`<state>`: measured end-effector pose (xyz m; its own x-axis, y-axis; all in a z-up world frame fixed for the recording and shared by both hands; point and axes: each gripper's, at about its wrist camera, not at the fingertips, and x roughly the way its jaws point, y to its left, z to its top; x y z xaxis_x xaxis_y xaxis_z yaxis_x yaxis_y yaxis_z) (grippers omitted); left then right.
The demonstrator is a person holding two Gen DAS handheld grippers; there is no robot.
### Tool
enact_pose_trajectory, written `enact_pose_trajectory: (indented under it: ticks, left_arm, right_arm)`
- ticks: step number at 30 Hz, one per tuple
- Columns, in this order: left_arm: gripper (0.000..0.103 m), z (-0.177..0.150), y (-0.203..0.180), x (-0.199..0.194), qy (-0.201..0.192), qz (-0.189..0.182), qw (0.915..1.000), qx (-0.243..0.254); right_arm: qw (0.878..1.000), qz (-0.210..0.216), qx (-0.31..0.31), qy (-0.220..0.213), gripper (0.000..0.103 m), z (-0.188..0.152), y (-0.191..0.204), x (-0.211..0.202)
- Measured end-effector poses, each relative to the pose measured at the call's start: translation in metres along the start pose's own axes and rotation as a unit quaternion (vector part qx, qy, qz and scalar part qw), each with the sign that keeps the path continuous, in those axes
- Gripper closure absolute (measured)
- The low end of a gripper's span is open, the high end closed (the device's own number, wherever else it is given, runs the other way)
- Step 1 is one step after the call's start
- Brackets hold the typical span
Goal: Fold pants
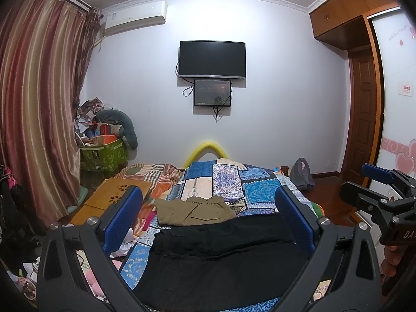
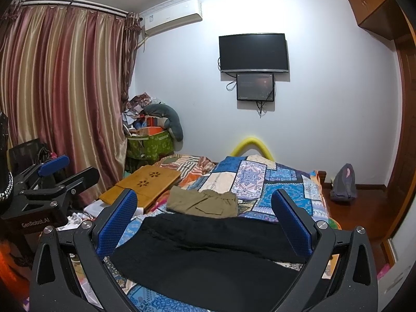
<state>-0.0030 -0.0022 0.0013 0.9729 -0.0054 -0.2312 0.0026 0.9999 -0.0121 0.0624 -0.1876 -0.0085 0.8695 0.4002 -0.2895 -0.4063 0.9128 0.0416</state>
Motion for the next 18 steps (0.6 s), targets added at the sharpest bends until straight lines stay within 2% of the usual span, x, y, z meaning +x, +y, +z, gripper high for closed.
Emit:
enact_pose_trajectory:
  ticks: [11,18]
  left_arm:
    - [0.0,-0.005,0.002,0.005,0.004,-0.004,1.0,0.0]
    - [0.0,-0.012,0.008,0.029,0.018,-0.002,0.9998,-0.003]
  right_arm:
    - [1.0,-0.004,0.002,0.008,0.0,0.0,-0.004,0.007]
    - [0.999,-0.028,0.004,0.034,0.0,-0.014,-0.021,0.029]
